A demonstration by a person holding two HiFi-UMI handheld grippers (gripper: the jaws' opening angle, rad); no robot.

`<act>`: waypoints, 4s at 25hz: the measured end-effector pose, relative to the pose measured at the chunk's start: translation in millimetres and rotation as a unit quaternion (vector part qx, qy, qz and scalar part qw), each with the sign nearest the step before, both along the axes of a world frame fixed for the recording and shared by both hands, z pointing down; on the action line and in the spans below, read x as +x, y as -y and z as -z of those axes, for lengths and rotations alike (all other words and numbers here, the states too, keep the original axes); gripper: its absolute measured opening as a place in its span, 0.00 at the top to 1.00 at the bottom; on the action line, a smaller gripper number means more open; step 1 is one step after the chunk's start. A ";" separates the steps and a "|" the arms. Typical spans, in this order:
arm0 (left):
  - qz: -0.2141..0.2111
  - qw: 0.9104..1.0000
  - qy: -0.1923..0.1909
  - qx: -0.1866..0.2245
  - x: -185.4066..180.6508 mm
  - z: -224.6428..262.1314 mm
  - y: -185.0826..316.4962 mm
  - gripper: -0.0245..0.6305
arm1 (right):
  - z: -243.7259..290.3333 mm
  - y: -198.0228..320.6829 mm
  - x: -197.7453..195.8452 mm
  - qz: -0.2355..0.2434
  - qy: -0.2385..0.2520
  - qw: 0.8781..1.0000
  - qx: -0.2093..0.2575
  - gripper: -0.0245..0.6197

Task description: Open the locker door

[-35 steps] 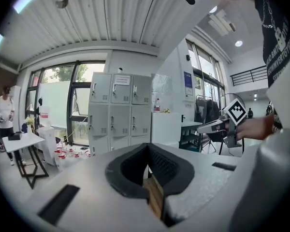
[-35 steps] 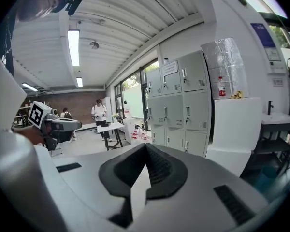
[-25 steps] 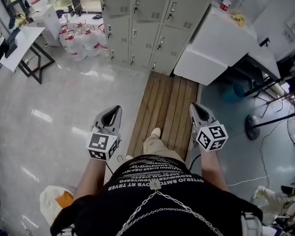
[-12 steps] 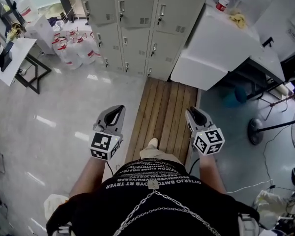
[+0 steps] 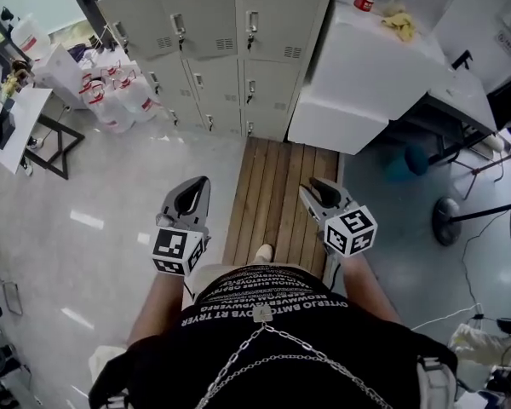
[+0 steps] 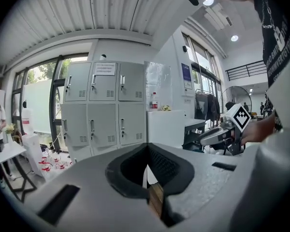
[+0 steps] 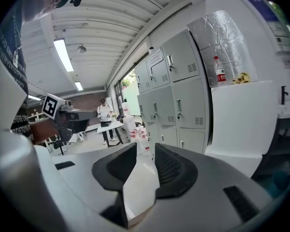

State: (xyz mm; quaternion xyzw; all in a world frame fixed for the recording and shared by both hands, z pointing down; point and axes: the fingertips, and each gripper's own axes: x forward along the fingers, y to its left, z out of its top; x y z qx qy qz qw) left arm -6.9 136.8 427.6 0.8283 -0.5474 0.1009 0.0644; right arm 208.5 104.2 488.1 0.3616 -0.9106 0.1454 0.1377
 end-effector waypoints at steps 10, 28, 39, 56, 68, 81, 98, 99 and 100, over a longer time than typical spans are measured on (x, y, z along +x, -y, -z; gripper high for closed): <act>0.009 1.000 0.001 -0.017 3.1 -16.0 21.2 0.96 | -11.8 29.2 -3.7 0.008 0.027 0.999 -0.020 0.78; -0.047 0.999 -0.018 -0.012 -14.2 -16.5 147.4 0.96 | 2.6 125.0 -32.3 -0.041 0.052 0.997 -0.030 0.78; -0.048 0.998 -0.025 -0.023 -61.5 -29.0 228.8 0.96 | -1.9 197.4 -101.6 -0.006 0.035 0.999 -0.039 0.78; -0.069 0.997 -0.021 0.011 -119.7 -6.5 309.5 0.96 | 16.4 256.2 -157.0 -0.030 0.033 0.999 -0.021 0.78; -0.051 0.998 -0.034 -0.011 -125.8 -19.3 357.5 0.96 | -2.2 321.7 -150.6 -0.028 0.037 0.998 -0.043 0.78; 0.042 0.999 -0.025 -0.016 -160.7 -21.5 432.5 0.96 | 9.0 472.4 -186.1 0.035 0.008 0.999 -0.012 0.77; 0.084 0.995 0.043 -0.017 -155.7 -23.3 477.6 0.96 | -1.0 587.4 -215.9 0.053 0.009 0.998 0.011 0.65; 0.088 0.995 0.043 -0.018 -157.9 -22.0 475.7 0.96 | -1.3 590.4 -217.6 0.050 0.014 0.999 0.008 0.64; 0.093 0.994 0.045 -0.020 -160.7 -22.3 473.0 0.96 | -2.0 593.3 -219.3 0.045 0.018 0.999 0.005 0.62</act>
